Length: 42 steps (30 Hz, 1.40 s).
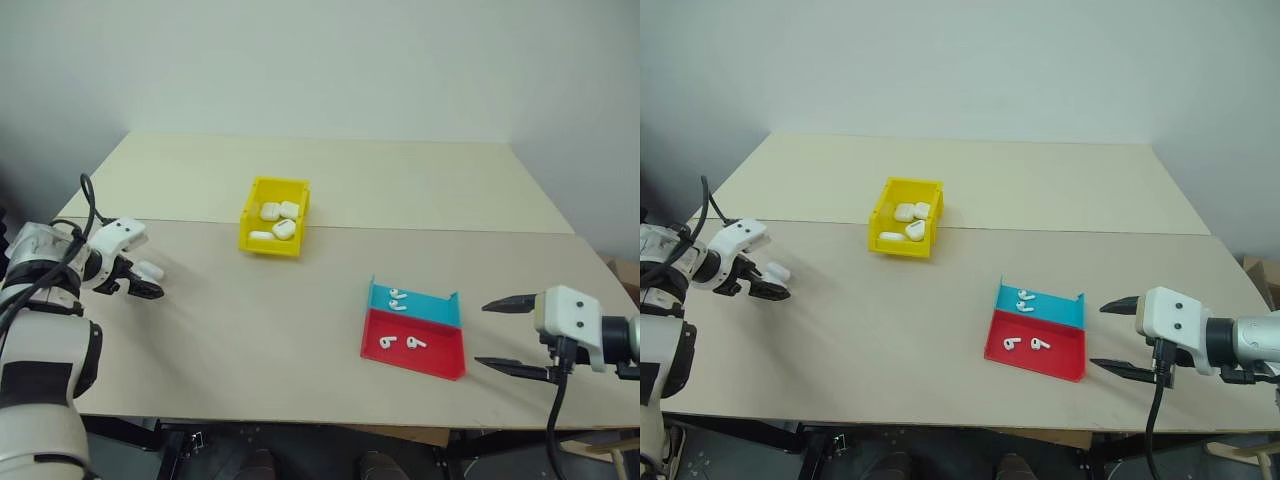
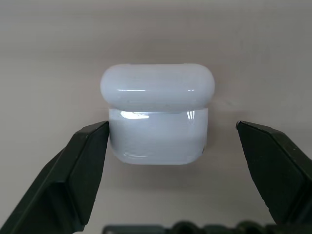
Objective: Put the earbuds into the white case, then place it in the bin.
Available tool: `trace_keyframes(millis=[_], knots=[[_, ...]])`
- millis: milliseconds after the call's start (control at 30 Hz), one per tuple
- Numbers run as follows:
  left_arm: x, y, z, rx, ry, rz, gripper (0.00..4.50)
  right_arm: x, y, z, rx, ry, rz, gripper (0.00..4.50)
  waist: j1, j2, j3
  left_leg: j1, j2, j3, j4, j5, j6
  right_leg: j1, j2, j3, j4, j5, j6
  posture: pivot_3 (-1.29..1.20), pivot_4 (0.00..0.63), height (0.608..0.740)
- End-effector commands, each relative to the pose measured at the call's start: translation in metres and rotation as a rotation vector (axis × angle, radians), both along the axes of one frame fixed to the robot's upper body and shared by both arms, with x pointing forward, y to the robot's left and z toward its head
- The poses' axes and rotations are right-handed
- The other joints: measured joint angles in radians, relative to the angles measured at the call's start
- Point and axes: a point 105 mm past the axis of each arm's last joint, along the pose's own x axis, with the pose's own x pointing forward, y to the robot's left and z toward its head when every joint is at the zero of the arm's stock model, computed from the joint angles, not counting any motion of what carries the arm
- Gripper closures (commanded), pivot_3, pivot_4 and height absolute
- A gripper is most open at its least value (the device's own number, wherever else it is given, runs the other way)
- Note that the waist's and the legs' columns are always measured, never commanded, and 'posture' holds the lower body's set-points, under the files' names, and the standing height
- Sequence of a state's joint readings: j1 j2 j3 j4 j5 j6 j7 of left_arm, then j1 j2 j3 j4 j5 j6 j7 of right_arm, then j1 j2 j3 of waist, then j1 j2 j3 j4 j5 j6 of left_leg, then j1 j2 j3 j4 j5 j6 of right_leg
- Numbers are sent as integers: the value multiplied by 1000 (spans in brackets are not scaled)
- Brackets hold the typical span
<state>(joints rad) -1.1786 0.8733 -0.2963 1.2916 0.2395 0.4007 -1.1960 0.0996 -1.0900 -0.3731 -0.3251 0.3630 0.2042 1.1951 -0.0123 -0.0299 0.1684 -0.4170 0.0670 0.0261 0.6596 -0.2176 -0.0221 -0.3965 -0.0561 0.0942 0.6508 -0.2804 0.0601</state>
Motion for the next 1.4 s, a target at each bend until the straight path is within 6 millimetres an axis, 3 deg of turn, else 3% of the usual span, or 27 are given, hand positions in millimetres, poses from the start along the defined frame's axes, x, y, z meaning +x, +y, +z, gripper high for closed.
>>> trace_keyframes(millis=[33,333,433,567,800,967,1033,1200,1300,1400], knots=[[0,2,2,9,-1,13,0,1,0,8,-12,-51,-8,23,0,0,0,0,0,0,0,0,0,0,0,0,0,0,0,0,150,740],[-1,3,-1,29,9,13,0,2,0,6,-18,-57,-12,23,0,0,0,0,0,0,0,0,0,0,0,0,1,0,0,0,150,740],[1,6,-3,48,0,36,580,2,0,5,-20,-57,-16,0,0,0,0,0,0,0,0,0,0,0,0,0,1,0,0,0,150,740],[1,5,-3,45,2,35,1736,2,1,4,-20,-57,-14,0,-1,0,0,1,0,0,1,0,0,0,0,0,4,0,0,0,150,740],[1,8,4,58,-16,27,1737,4,1,5,-20,-67,-18,0,-1,0,0,2,0,0,1,0,0,0,0,0,5,0,0,0,150,740],[7,-3,30,-21,-101,-54,1737,5,-1,8,-27,-78,-23,0,-1,0,0,1,0,0,1,0,0,0,0,0,5,0,0,0,150,740],[8,-13,46,-81,-156,-129,1737,5,-2,10,-29,-83,-25,0,-1,0,0,1,0,0,1,0,0,-1,0,0,5,0,0,0,150,740],[-16,-75,95,-388,-380,-502,1737,5,1,26,-34,-124,-17,0,-3,0,0,1,0,0,1,0,0,-1,-1,0,6,0,0,0,150,740],[-43,-121,104,-535,-550,-681,1737,2,8,37,-56,-155,20,0,-4,1,-1,2,0,0,1,0,0,0,-1,1,7,0,0,0,150,740],[-75,-162,98,-666,-693,-809,1737,1,19,48,-80,-180,54,0,-3,2,-1,3,0,0,2,0,0,2,-2,1,7,0,0,0,150,740]])
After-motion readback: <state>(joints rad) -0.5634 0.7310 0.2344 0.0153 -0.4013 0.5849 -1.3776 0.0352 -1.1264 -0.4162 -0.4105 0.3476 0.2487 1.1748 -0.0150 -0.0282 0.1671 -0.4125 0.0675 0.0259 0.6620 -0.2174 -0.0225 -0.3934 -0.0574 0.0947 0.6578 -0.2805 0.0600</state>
